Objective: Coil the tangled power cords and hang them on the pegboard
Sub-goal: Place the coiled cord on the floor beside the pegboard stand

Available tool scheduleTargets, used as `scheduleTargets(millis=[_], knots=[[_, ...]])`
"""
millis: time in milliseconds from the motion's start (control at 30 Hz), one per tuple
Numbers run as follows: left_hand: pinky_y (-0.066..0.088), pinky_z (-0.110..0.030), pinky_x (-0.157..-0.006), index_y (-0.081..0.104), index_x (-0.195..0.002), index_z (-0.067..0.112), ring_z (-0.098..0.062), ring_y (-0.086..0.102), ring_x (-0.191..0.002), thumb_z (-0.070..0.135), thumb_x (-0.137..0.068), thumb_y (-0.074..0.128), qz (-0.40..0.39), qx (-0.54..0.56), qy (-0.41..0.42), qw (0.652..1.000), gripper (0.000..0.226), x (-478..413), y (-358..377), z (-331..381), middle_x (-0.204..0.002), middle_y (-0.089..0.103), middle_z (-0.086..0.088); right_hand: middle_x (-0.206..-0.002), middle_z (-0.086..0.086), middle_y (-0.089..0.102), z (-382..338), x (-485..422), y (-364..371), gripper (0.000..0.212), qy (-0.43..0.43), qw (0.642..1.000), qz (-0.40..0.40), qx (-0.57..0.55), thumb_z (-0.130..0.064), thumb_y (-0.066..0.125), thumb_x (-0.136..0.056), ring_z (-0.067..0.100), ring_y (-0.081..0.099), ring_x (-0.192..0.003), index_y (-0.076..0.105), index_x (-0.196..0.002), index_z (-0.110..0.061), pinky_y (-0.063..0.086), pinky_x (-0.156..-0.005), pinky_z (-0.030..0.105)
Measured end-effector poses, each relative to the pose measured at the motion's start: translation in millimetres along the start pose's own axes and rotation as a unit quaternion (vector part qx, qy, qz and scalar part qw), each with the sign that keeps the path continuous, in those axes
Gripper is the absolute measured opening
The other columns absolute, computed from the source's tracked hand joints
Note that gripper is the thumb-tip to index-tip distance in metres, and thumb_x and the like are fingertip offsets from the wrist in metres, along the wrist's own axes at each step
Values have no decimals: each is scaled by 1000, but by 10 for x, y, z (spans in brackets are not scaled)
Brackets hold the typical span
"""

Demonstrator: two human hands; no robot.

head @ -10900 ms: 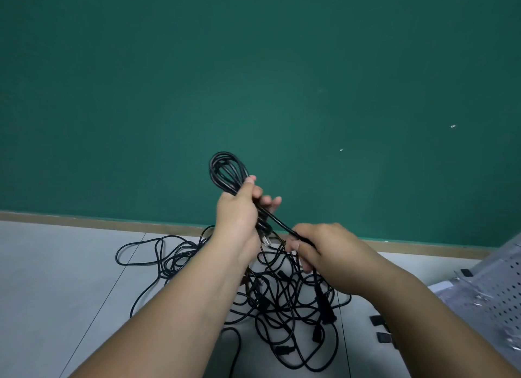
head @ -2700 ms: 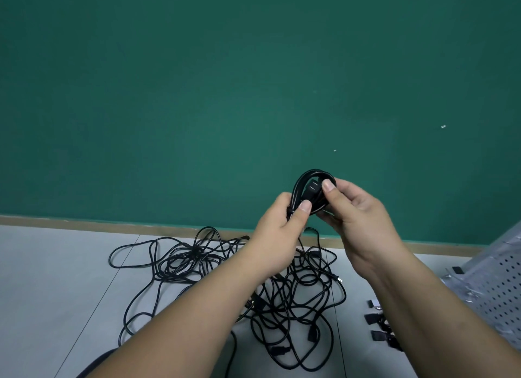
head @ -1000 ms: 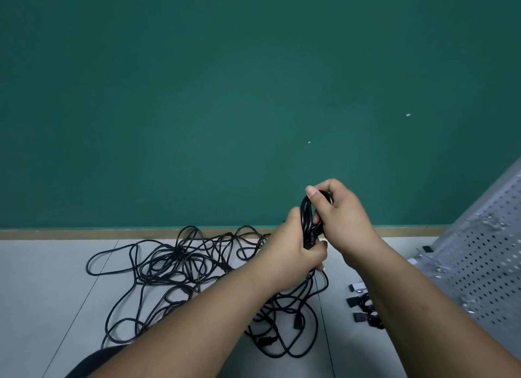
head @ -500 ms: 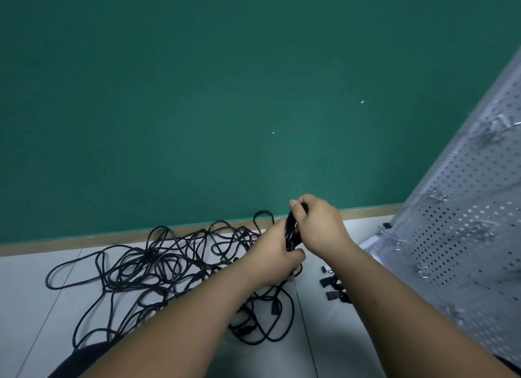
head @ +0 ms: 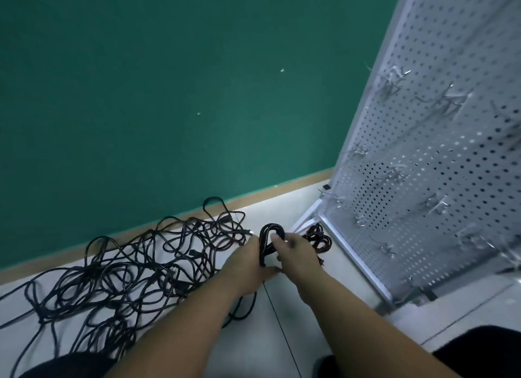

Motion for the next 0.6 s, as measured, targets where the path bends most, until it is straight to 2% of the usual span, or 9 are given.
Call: scheduleTargets(millis=[33, 100, 167, 200, 267, 367, 433, 500, 600], knots=[[51, -33, -70, 45, -111, 27, -14, 64, -89, 44, -86, 82, -25, 7, -2, 1000, 48, -7, 83, -36, -100, 64, 6, -83, 3, 73, 158, 20, 24, 42, 10, 1000, -8, 8, -62, 67, -86, 28, 73, -87, 73, -91, -21, 61, -87, 56], [44, -28, -64, 41, -112, 24, -10, 60, -84, 34, -92, 79, -77, 8, -9, 997, 44, -34, 309, -30, -98, 60, 6, -93, 4, 77, 495, 31, 34, 48, 48, 998, -28, -5, -67, 61, -81, 29, 75, -93, 74, -93, -23, 61, -91, 57], [42, -24, -62, 39, -117, 19, -5, 55, -82, 30, -95, 77, -133, -8, -15, 991, 45, -67, 555, -21, -99, 57, 5, -103, 4, 79, 728, 43, 25, 35, 73, 997, -34, -21, -57, 58, -96, 25, 75, -99, 72, -99, -25, 60, -97, 53], [46, -26, -65, 39, -124, 16, -6, 55, -85, 28, -97, 75, -160, -13, -15, 987, 47, -84, 676, -10, -102, 57, 3, -107, 6, 78, 825, 39, -5, 30, 87, 995, -27, -30, -50, 55, -104, 24, 75, -102, 71, -100, -24, 59, -99, 51], [57, -37, -81, 37, -137, 14, -13, 61, -96, 23, -98, 72, -206, -10, -12, 978, 53, -141, 908, -10, -112, 60, -2, -110, 9, 77, 1035, -14, -90, 32, 117, 992, -15, -38, -42, 49, -111, 24, 74, -103, 70, -105, -19, 60, -99, 47], [58, -41, -97, 33, -154, 21, -18, 63, -115, 17, -96, 67, -244, 51, -24, 968, 67, -244, 1163, -30, -136, 63, -6, -98, 8, 79, 1312, -113, -253, 33, 132, 990, 7, -40, -40, 57, -108, 24, 76, -95, 75, -104, -13, 63, -89, 43], [51, -34, -105, 17, -167, 29, -19, 55, -134, 21, -91, 68, -257, 78, -31, 963, 92, -319, 1273, -26, -159, 49, -2, -86, 5, 79, 1457, -178, -389, 20, 128, 990, 43, -34, -32, 70, -102, 25, 76, -86, 76, -95, -14, 63, -75, 39], [51, -37, -110, 13, -168, 34, -18, 55, -137, 27, -85, 70, -268, 89, -21, 959, 101, -430, 1383, -26, -162, 47, 1, -80, 4, 79, 1583, -274, -499, 9, 129, 988, 77, -33, -22, 76, -96, 27, 76, -82, 77, -92, -14, 62, -69, 39], [58, -40, -102, 20, -165, 37, -14, 65, -123, 32, -82, 71, -269, 126, -23, 955, 97, -615, 1585, -76, -150, 58, 4, -80, 7, 79, 1720, -493, -541, 7, 149, 984, 84, -53, -15, 77, -95, 31, 78, -81, 78, -89, -12, 65, -75, 46]])
Point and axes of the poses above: each hand's wrist, its own x-axis away from the middle knuckle, its own y-axis out of the palm, z = x × y, the point moved 4 cm from there along -x, towards the middle knuckle
